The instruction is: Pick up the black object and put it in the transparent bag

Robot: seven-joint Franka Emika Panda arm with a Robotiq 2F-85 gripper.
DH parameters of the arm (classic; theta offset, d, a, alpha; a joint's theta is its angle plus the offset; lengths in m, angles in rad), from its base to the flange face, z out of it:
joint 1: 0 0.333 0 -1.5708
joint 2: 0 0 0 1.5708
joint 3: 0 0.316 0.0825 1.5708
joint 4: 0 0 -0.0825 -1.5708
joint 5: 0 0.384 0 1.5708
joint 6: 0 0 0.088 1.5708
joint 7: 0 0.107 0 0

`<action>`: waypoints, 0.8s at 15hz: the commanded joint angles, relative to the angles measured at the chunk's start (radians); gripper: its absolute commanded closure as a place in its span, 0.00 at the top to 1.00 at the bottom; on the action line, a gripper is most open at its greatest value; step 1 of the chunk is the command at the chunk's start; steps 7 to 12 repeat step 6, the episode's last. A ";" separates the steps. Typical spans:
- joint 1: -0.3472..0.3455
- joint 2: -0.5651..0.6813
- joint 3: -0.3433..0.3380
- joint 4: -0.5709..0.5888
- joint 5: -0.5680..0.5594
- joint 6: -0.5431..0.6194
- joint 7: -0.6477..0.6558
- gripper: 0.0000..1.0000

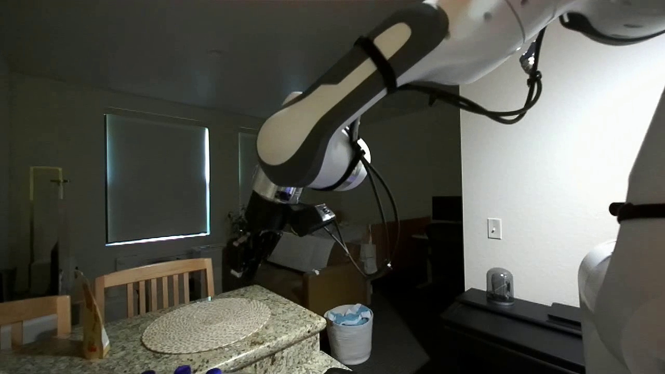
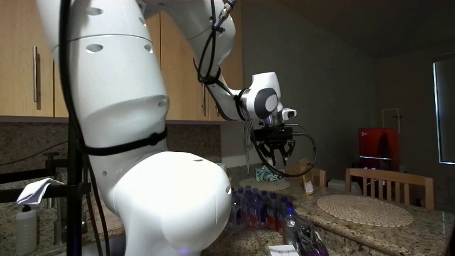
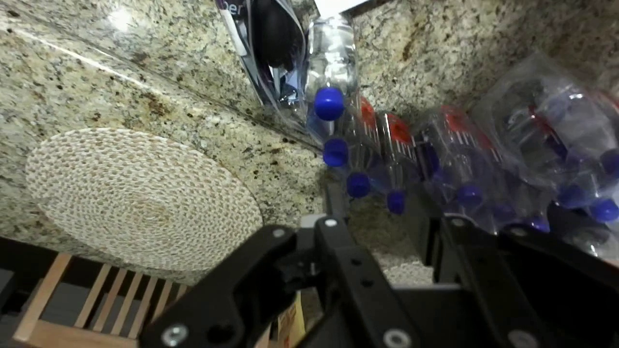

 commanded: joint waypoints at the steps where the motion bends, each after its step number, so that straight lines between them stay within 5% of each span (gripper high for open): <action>1: 0.034 -0.133 0.021 -0.071 0.002 0.009 0.194 0.70; 2: 0.044 -0.067 -0.010 -0.024 -0.019 -0.002 0.123 0.51; 5: 0.053 -0.118 0.003 -0.048 -0.018 -0.003 0.185 0.70; 12: 0.053 -0.119 0.002 -0.051 -0.018 -0.003 0.186 0.70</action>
